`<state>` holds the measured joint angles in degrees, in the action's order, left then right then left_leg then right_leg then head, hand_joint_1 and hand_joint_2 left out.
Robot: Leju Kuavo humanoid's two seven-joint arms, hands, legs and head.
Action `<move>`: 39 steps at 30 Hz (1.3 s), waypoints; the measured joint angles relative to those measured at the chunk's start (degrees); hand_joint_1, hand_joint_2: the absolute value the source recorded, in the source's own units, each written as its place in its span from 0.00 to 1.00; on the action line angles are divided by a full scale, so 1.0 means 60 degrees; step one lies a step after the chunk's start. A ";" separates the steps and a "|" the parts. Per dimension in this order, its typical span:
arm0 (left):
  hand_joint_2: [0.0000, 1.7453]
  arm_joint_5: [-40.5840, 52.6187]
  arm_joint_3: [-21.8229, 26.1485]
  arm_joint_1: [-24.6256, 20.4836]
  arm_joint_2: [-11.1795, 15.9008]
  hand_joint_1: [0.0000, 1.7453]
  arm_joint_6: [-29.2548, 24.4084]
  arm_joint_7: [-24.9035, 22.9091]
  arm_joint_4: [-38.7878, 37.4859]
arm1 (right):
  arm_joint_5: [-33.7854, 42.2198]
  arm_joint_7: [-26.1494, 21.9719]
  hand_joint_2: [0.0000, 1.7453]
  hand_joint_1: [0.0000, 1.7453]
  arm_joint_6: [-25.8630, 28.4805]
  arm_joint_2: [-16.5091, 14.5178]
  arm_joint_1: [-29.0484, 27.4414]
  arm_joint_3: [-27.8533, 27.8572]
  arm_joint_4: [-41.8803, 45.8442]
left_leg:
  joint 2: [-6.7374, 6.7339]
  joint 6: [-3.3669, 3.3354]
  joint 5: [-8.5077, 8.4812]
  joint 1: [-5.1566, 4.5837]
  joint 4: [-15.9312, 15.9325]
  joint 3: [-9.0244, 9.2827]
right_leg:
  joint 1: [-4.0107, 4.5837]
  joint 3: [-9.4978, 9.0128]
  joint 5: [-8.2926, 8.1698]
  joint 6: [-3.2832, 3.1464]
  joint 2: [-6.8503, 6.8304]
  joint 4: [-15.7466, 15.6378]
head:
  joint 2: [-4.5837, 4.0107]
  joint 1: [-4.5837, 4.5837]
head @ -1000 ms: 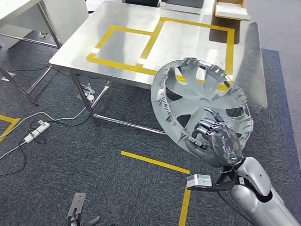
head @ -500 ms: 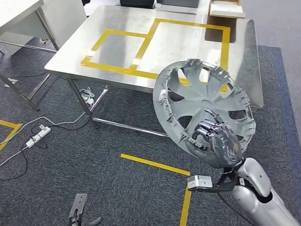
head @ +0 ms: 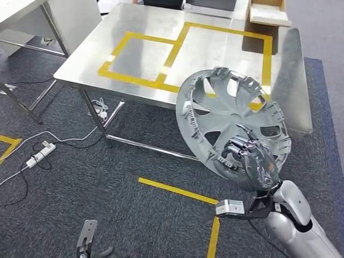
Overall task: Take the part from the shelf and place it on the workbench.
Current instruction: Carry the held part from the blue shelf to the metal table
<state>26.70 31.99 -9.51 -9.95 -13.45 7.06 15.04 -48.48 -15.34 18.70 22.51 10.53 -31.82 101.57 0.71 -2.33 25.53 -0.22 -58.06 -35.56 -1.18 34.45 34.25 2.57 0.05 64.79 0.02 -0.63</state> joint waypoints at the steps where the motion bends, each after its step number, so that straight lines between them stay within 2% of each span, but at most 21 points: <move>1: 1.00 0.0000 -0.0001 -0.0011 -0.0005 0.00 0.0007 -0.0001 0.0000 | 0.0003 -0.0003 1.00 1.00 0.0001 0.0000 -0.0006 0.0000 -0.0001 | -0.0001 -0.0035 0.0038 -0.0009 0.0003 0.0029 | 0.0007 0.0453 0.0200 -0.0001 0.0005 0.0692 | 0.0000 0.0006; 2: 1.00 0.0001 -0.0002 -0.0013 -0.0011 0.00 0.0013 -0.0005 0.0000 | 0.0002 -0.0005 1.00 1.00 0.0001 0.0000 -0.0025 0.0000 -0.0002 | 0.0000 -0.0057 0.0081 -0.0019 0.0001 0.0060 | 0.0012 0.0894 0.0303 0.0007 0.0007 0.1287 | 0.0000 0.0012; 3: 1.00 0.0002 -0.0002 -0.0006 -0.0015 0.00 0.0017 -0.0009 0.0000 | 0.0001 -0.0008 1.00 1.00 0.0001 0.0000 -0.0047 0.0000 -0.0003 | 0.0001 -0.0068 0.0134 -0.0027 -0.0001 0.0112 | 0.0012 0.1200 0.0227 0.0020 0.0006 0.1591 | 0.0000 0.0012; 4: 1.00 0.0001 -0.0002 0.0001 -0.0018 0.00 0.0017 -0.0014 0.0000 | 0.0001 -0.0014 1.00 1.00 0.0001 0.0000 -0.0059 0.0000 -0.0004 | 0.0004 -0.0067 0.0194 -0.0029 -0.0003 0.0188 | 0.0010 0.1300 -0.0053 0.0031 0.0002 0.1505 | 0.0000 0.0011; 6: 1.00 0.0001 -0.0003 0.0009 -0.0021 0.00 0.0016 -0.0019 0.0000 | 0.0001 -0.0020 1.00 1.00 0.0002 0.0000 -0.0064 0.0001 -0.0004 | 0.0016 -0.0028 0.0350 -0.0021 -0.0010 0.0394 | 0.0000 0.0980 -0.0949 0.0044 -0.0014 0.0406 | 0.0000 0.0015; 8: 1.00 0.0001 -0.0003 -0.0007 -0.0022 0.00 0.0016 -0.0022 -0.0004 | 0.0006 -0.0026 1.00 1.00 0.0005 0.0000 -0.0055 -0.0003 -0.0007 | 0.0033 0.0057 0.0489 -0.0043 -0.0051 0.0506 | 0.0021 0.0487 -0.1400 -0.0004 -0.0028 -0.0638 | 0.0000 0.0031; 13: 1.00 0.0004 -0.0006 -0.0022 -0.0014 0.00 0.0016 -0.0031 -0.0011 | -0.0004 -0.0031 1.00 1.00 0.0024 0.0000 -0.0078 0.0024 -0.0004 | 0.0007 0.0287 0.0703 -0.0043 -0.0228 0.0487 | 0.0025 0.0168 -0.1217 -0.0297 0.0009 -0.1022 | 0.0001 -0.0006; 15: 1.00 0.0005 -0.0009 -0.0029 -0.0007 0.00 0.0016 -0.0033 -0.0012 | -0.0007 -0.0021 1.00 1.00 0.0026 0.0000 -0.0084 0.0042 0.0006 | -0.0014 0.0386 0.1069 -0.0008 -0.1132 0.0043 | -0.0003 0.0019 -0.1129 -0.0397 -0.0012 -0.1052 | 0.0001 -0.0027; 17: 1.00 0.0005 -0.0010 -0.0006 -0.0007 0.00 0.0016 -0.0033 -0.0016 | -0.0011 -0.0019 1.00 1.00 0.0026 0.0000 -0.0098 0.0050 0.0007 | -0.0023 0.0446 0.1446 0.0033 -0.2436 -0.0720 | 0.0000 -0.0107 -0.1019 -0.0442 -0.0017 -0.1052 | 0.0001 -0.0037; 18: 1.00 0.0005 -0.0009 0.0011 -0.0007 0.00 0.0017 -0.0035 -0.0018 | -0.0013 -0.0023 1.00 1.00 0.0026 0.0000 -0.0106 0.0048 0.0007 | -0.0023 0.0455 0.1445 0.0046 -0.2814 -0.1000 | 0.0001 -0.0181 -0.0960 -0.0441 -0.0008 -0.1052 | 0.0001 -0.0040; 19: 1.00 0.0005 -0.0009 0.0023 -0.0006 0.00 0.0019 -0.0038 -0.0021 | -0.0014 -0.0026 1.00 1.00 0.0026 0.0000 -0.0112 0.0047 0.0008 | -0.0024 0.0447 0.1233 0.0052 -0.2818 -0.1109 | 0.0002 -0.0272 -0.0892 -0.0431 0.0002 -0.1052 | 0.0001 -0.0040; 21: 1.00 0.0007 -0.0009 0.0028 0.0006 0.00 0.0029 -0.0047 -0.0026 | -0.0014 -0.0026 1.00 1.00 0.0026 0.0000 -0.0118 0.0047 0.0010 | -0.0025 0.0379 0.0379 0.0048 -0.1818 -0.0839 | 0.0000 -0.0497 -0.0738 -0.0390 0.0015 -0.1054 | 0.0001 -0.0039; 23: 1.00 0.0009 -0.0010 0.0018 0.0029 0.00 0.0047 -0.0067 -0.0035 | -0.0014 -0.0020 1.00 1.00 0.0037 0.0000 -0.0125 0.0049 0.0013 | -0.0029 0.0280 -0.0124 -0.0001 -0.0723 -0.0400 | 0.0015 -0.0635 -0.0606 -0.0301 0.0019 -0.1078 | 0.0001 -0.0037; 27: 1.00 0.0016 -0.0013 0.0018 0.0043 0.00 0.0065 -0.0140 -0.0046 | -0.0016 -0.0023 1.00 1.00 0.0072 0.0000 -0.0146 0.0052 0.0026 | -0.0025 0.0105 0.0059 -0.0036 -0.0138 -0.0051 | 0.0014 -0.0698 -0.0576 -0.0034 0.0003 -0.1102 | 0.0002 -0.0022; 29: 1.00 0.0022 -0.0013 0.0015 0.0049 0.00 0.0067 -0.0149 -0.0047 | -0.0015 -0.0027 1.00 1.00 0.0078 0.0000 -0.0136 0.0058 0.0038 | -0.0010 0.0011 0.0098 -0.0008 -0.0035 0.0112 | 0.0008 -0.0528 -0.0403 0.0028 -0.0007 -0.0703 | 0.0001 0.0000; 32: 1.00 0.0026 -0.0015 -0.0008 0.0047 0.00 0.0072 -0.0149 -0.0048 | -0.0014 -0.0025 1.00 1.00 0.0081 0.0000 -0.0154 0.0058 0.0037 | -0.0001 -0.0084 0.0215 -0.0027 -0.0001 0.0256 | 0.0014 0.0543 0.0159 0.0049 0.0002 0.0981 | 0.0000 0.0035; 33: 1.00 0.0028 -0.0015 0.0000 0.0046 0.00 0.0075 -0.0149 -0.0049 | -0.0014 -0.0025 1.00 1.00 0.0081 0.0000 -0.0179 0.0056 0.0036 | -0.0001 -0.0094 0.0271 -0.0041 -0.0003 0.0309 | 0.0014 0.0901 0.0218 0.0059 0.0001 0.1397 | 0.0000 0.0037; 34: 1.00 0.0030 -0.0016 0.0011 0.0045 0.00 0.0078 -0.0149 -0.0051 | -0.0014 -0.0026 1.00 1.00 0.0081 0.0000 -0.0199 0.0053 0.0036 | 0.0000 -0.0093 0.0333 -0.0051 -0.0005 0.0379 | 0.0013 0.1111 0.0100 0.0073 -0.0001 0.1497 | 0.0001 0.0038; 35: 1.00 0.0032 -0.0016 0.0020 0.0044 0.00 0.0078 -0.0149 -0.0053 | -0.0014 -0.0026 1.00 1.00 0.0081 0.0000 -0.0211 0.0051 0.0036 | 0.0002 -0.0085 0.0402 -0.0056 -0.0006 0.0473 | 0.0012 0.1121 -0.0231 0.0081 -0.0003 0.1217 | 0.0001 0.0039; 37: 1.00 0.0034 -0.0017 0.0024 0.0040 0.00 0.0078 -0.0149 -0.0056 | -0.0013 -0.0025 1.00 1.00 0.0081 0.0000 -0.0217 0.0050 0.0034 | 0.0006 -0.0044 0.0557 -0.0057 0.0000 0.0678 | 0.0017 0.0775 -0.1099 0.0078 -0.0009 0.0054 | 0.0002 0.0038; 39: 1.00 0.0034 -0.0018 0.0003 0.0039 0.00 0.0078 -0.0153 -0.0062 | -0.0013 -0.0025 1.00 1.00 0.0083 0.0001 -0.0212 0.0048 0.0030 | 0.0011 0.0039 0.0668 -0.0061 0.0004 0.0759 | 0.0065 0.0461 -0.1392 -0.0010 -0.0024 -0.0844 | 0.0002 0.0029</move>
<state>26.90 31.88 -9.50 -9.71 -12.98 6.14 14.67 -48.56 -15.49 19.20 22.52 9.25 -31.53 101.75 0.77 -2.10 29.54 -0.59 -58.03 -31.01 -0.80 37.21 25.90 2.51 -0.09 59.73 0.03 -0.46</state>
